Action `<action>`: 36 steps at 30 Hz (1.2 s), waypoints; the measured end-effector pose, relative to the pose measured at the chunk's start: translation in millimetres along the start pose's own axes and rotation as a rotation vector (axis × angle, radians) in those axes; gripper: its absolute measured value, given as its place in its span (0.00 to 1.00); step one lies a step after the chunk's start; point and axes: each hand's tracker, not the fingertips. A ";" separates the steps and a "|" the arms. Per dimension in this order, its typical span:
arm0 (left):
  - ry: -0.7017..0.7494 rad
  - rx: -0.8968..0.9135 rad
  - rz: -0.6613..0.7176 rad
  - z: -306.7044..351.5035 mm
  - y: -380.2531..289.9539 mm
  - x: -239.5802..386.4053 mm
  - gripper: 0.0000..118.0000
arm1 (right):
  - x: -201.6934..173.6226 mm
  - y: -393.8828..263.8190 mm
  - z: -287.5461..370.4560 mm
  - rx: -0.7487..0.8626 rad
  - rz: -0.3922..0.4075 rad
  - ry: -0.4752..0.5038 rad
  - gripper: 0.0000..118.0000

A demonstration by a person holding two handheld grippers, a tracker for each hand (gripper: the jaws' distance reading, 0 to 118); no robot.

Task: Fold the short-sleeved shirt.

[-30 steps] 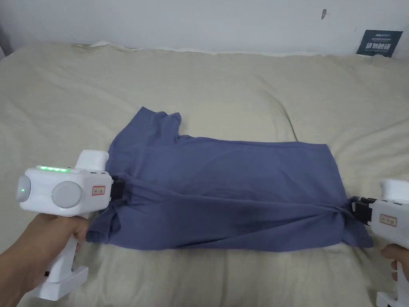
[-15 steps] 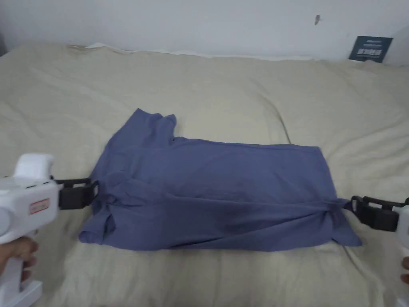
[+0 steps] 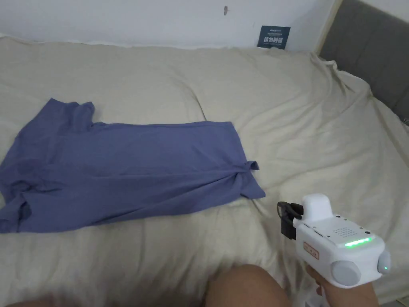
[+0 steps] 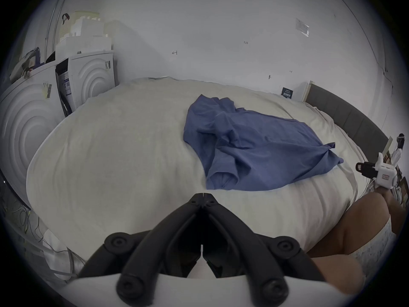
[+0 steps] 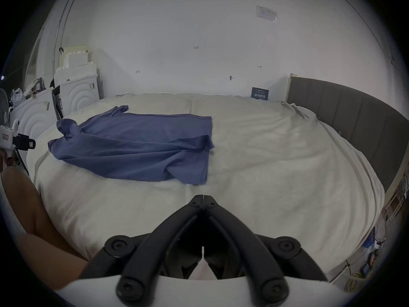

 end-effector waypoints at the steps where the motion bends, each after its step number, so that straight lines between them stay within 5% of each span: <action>1: -0.001 0.008 0.000 1.5 2.2 1.7 0.00 | 2.0 1.6 0.8 0.015 -0.002 0.013 0.00; 11: -0.007 0.013 -0.021 -0.3 15.0 15.8 0.00 | 4.0 21.6 -52.0 -0.009 0.003 0.078 0.01; 12: -0.002 0.009 -0.028 -1.4 15.6 16.7 0.00 | 6.0 21.8 -57.8 -0.037 -0.001 0.073 0.11; 14: -0.002 0.008 -0.025 -3.0 17.6 15.9 0.00 | 9.1 21.5 -66.2 -0.044 0.003 0.076 0.60; 15: -0.006 0.005 -0.015 -0.4 19.5 18.9 0.00 | 10.5 21.5 -71.1 -0.074 -0.002 0.098 0.68; 26: 0.000 -0.021 -0.014 -7.2 22.5 31.2 0.00 | 1.7 20.6 -88.6 -0.119 0.033 0.104 0.64; 29: -0.002 -0.031 -0.015 -11.1 21.9 25.8 0.00 | -1.0 19.5 -89.3 -0.116 0.058 0.101 0.43; 31: -0.006 -0.036 -0.015 -21.6 17.8 13.6 0.00 | -2.8 20.5 -88.3 -0.114 0.076 0.095 0.12; 36: -0.018 -0.038 -0.023 -25.3 15.2 9.8 0.00 | -7.3 33.0 -84.7 -0.100 0.098 0.095 0.07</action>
